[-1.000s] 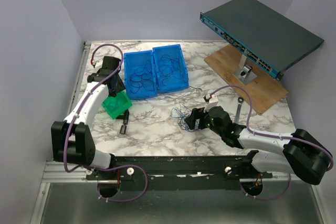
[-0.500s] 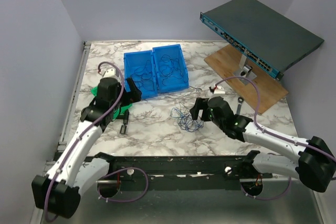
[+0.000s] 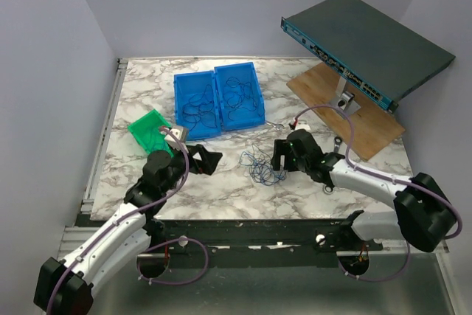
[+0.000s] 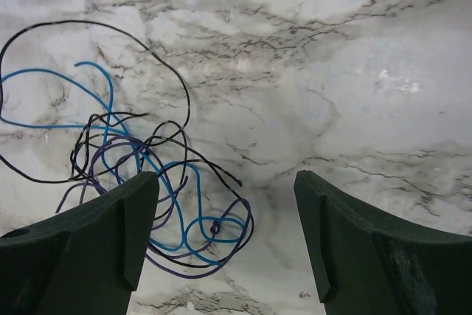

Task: Untangle the cables
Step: Untie the cable.

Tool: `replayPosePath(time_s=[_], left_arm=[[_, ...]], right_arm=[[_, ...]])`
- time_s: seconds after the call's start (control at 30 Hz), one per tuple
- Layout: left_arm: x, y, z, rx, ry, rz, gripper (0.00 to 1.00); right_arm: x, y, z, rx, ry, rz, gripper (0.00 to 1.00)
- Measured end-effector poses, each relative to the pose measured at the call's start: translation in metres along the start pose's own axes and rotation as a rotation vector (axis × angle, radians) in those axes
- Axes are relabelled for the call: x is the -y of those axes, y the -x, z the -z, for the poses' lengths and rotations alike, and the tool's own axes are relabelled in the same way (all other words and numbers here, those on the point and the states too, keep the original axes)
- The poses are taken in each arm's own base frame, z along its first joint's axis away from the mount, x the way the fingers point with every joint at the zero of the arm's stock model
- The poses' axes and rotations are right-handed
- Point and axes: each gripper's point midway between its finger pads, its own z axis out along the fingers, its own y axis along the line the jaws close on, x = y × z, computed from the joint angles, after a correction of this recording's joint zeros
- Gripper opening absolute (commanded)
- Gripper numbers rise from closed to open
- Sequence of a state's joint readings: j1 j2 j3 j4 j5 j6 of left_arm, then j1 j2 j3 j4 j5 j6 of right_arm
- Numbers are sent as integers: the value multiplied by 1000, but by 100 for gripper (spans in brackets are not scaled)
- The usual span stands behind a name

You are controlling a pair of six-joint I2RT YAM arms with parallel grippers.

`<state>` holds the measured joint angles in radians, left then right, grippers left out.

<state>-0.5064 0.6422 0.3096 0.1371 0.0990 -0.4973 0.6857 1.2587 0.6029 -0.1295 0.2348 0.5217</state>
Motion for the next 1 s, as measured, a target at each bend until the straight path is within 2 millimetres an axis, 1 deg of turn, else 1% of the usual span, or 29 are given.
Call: replayPosePath(time_s=[0.13,0.2,0.27,0.33,0.4,0.43,0.47,0.53,0.6,0.73,0.77,0.8,0.83,0.93,1.0], left_arm=[[6,0,-2,50,-54,-53,98],[6,-1,-3,67,-66,-70,98],[5,-1,-6,68,-69,-81,98],[4,-4,-10,56,-68,-87,99],[3,-11,-13,29,-69,-88,98],[2,-17,-17,-2,-67,-86,98],[2,-20,-18,-16,-67,-85,97],[2,-25,-24,-54,-71,-81,97],[5,-28,-29,-84,-81,-77,95],[11,-30,-33,-111,-109,-73,93],[12,-30,-33,-116,-115,-70,92],[13,-32,-34,-124,-124,-68,90],[14,-33,-34,-129,-127,-67,88],[15,-36,-35,-145,-136,-60,83],[16,-37,-36,-155,-142,-57,81]], right_arm=[[-13,-19,-15,-91,49,37,80],[-26,-27,-24,-126,77,62,77],[-47,-32,-29,-147,116,97,73],[-74,-35,-30,-157,183,125,70],[-97,-37,-28,-158,243,144,68],[-107,-37,-24,-154,273,148,69],[-112,-36,-21,-148,289,146,70],[-115,-30,-17,-131,299,134,71],[-116,-20,-9,-101,306,125,64],[-119,-2,5,-45,328,113,62],[-120,0,7,-39,331,116,57],[-119,0,7,-38,331,121,50],[-118,-2,5,-44,327,132,48],[-112,-14,-4,-81,301,166,48],[-106,-25,-12,-114,279,188,50]])
